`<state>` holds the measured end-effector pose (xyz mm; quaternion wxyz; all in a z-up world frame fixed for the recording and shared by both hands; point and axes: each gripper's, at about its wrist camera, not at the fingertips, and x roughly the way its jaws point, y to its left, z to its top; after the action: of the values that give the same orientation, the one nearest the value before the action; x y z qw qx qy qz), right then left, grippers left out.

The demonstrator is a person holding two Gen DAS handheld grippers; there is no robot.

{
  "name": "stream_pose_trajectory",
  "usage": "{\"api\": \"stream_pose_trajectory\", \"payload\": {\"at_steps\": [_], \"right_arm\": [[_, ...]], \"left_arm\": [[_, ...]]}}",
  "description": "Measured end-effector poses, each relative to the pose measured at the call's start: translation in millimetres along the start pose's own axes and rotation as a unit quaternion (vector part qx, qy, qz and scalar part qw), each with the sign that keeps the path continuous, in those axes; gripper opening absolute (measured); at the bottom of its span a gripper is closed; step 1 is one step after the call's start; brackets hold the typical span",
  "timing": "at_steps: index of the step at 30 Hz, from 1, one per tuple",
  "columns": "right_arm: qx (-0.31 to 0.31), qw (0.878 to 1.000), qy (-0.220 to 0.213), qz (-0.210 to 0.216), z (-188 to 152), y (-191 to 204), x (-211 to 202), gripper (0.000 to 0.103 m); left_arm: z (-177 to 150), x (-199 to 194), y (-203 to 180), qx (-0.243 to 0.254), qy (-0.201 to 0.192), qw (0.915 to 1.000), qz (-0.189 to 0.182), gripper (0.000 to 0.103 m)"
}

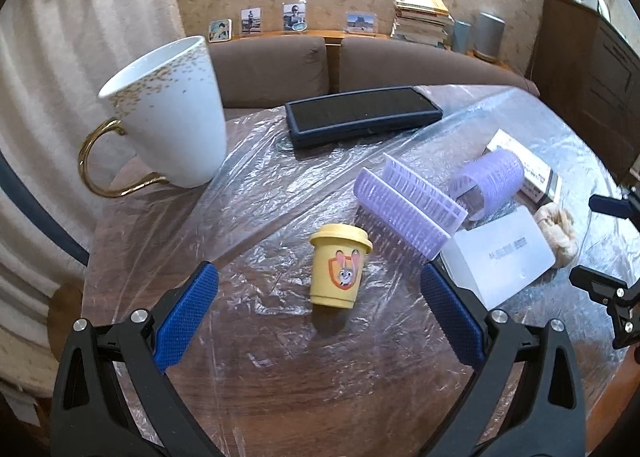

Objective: Collect trash
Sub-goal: 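Move both tools toward the cluttered items on the table, then grasp the yellow cartoon cup with the left tool while the right tool grasps the beige crumpled ball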

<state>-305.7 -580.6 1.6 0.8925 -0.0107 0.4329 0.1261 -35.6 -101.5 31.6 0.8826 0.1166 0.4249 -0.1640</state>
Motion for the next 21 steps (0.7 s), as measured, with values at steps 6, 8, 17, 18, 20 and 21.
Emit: {"api": "stream_pose_trajectory", "payload": {"at_steps": [6, 8, 17, 18, 20, 21], "right_arm": [[-0.001, 1.000, 0.007, -0.005, -2, 3, 6, 0.091], [-0.002, 1.000, 0.008, -0.004, -3, 2, 6, 0.089], [-0.013, 1.000, 0.028, -0.005, -6, 11, 20, 0.073], [-0.012, 1.000, 0.026, -0.002, -6, 12, 20, 0.071], [-0.009, 1.000, 0.026, 0.000, -5, 12, 22, 0.068], [-0.009, 1.000, 0.026, 0.001, -5, 13, 22, 0.063]], "left_arm": [[3, 12, -5, 0.011, 0.018, 0.9998, 0.000, 0.086], [3, 14, -6, 0.013, 0.020, 0.9997, 0.002, 0.083], [-1, 20, -8, 0.018, 0.032, 0.9993, -0.003, 0.064], [-1, 20, -8, 0.016, 0.034, 0.9993, -0.004, 0.064], [-2, 21, -7, 0.012, 0.036, 0.9993, -0.006, 0.063], [-3, 21, -7, 0.011, 0.036, 0.9993, -0.006, 0.058]]}}
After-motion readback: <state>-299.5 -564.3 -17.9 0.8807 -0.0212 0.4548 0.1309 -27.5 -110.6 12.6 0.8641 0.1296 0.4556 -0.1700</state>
